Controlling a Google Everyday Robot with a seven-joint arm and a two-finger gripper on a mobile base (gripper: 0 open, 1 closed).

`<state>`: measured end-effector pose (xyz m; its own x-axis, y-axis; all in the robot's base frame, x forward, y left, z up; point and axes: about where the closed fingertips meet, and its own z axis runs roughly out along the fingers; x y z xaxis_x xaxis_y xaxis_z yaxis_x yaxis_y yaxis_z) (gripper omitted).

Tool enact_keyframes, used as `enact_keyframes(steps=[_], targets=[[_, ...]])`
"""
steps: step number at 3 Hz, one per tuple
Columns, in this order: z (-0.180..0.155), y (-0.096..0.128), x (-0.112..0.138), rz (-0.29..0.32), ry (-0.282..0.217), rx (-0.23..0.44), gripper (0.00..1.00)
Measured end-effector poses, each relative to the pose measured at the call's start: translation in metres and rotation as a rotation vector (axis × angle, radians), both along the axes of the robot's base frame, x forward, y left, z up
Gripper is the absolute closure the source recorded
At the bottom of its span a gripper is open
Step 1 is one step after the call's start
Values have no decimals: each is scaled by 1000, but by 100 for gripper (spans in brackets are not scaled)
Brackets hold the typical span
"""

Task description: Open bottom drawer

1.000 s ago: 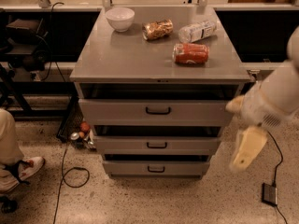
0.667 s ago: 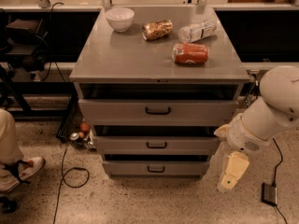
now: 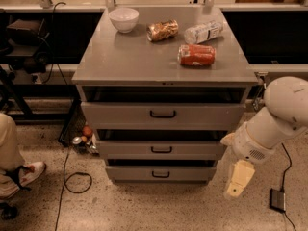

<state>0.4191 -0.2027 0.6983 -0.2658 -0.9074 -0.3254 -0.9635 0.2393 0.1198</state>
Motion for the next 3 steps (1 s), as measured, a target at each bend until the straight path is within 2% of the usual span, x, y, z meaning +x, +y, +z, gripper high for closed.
enact_keyframes(steps=[1,2,3], targets=[[-53,-18,20,7,2,6,0],[-120,-33,45,16,-2,73,0],[-194,-40,64,31,19,148,0]])
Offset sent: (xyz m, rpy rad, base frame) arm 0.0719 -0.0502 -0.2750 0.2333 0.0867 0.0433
